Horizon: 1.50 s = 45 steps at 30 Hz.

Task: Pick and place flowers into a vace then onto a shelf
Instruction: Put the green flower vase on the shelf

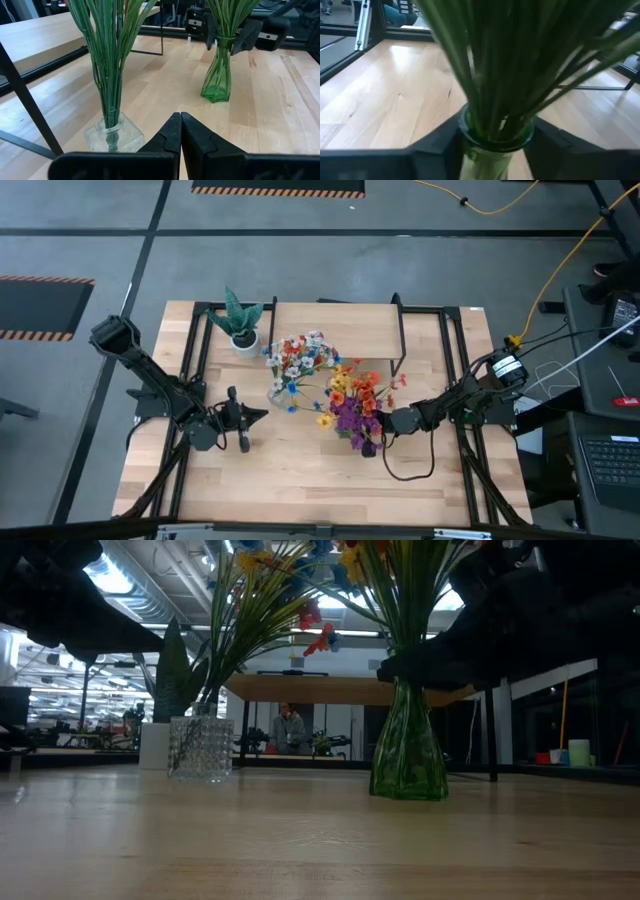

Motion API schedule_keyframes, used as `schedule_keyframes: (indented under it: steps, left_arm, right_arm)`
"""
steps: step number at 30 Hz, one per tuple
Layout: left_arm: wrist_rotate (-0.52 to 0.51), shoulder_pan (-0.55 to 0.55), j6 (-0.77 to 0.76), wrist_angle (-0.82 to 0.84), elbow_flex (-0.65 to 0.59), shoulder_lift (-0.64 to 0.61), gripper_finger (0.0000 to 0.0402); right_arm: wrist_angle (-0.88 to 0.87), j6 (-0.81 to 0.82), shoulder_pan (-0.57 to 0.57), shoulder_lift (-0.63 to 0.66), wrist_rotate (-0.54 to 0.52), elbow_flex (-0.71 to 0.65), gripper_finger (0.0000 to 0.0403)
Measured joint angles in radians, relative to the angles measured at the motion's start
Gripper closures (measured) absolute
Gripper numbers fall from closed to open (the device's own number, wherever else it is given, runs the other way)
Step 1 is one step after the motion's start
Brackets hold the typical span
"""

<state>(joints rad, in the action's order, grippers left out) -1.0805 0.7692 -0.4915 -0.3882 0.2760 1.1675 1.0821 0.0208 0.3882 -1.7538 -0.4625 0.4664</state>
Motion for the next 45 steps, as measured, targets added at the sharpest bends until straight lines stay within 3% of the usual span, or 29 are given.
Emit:
schedule_keyframes:
  steps: [5, 13, 20, 32, 36, 45]
  left_arm:
    - [-0.001, 0.0, 0.014, 0.0, 0.0, 0.0, 0.04]
    - [-0.002, 0.0, 0.043, 0.0, 0.0, 0.0, 0.04]
    - [-0.036, 0.0, 0.045, 0.0, 0.0, 0.0, 0.04]
    - [-0.035, 0.0, 0.035, -0.001, 0.0, 0.0, 0.04]
    - [-0.034, 0.0, 0.023, -0.001, 0.0, 0.0, 0.04]
    - [-0.033, 0.0, 0.023, -0.001, 0.0, 0.0, 0.0399]
  right_arm:
    - [-0.011, -0.001, 0.001, 0.001, -0.001, -0.001, 0.0293]
    - [0.018, 0.029, 0.001, 0.024, 0.0, -0.044, 0.0292]
    - [0.001, 0.05, 0.013, 0.191, -0.002, -0.139, 0.0292]
    - [-0.227, 0.053, 0.121, 0.466, 0.001, -0.17, 0.0292]
    - [-0.336, 0.054, 0.151, 0.532, -0.045, -0.171, 0.0292]
    - [-0.407, 0.048, 0.185, 0.681, -0.063, -0.171, 0.0292]
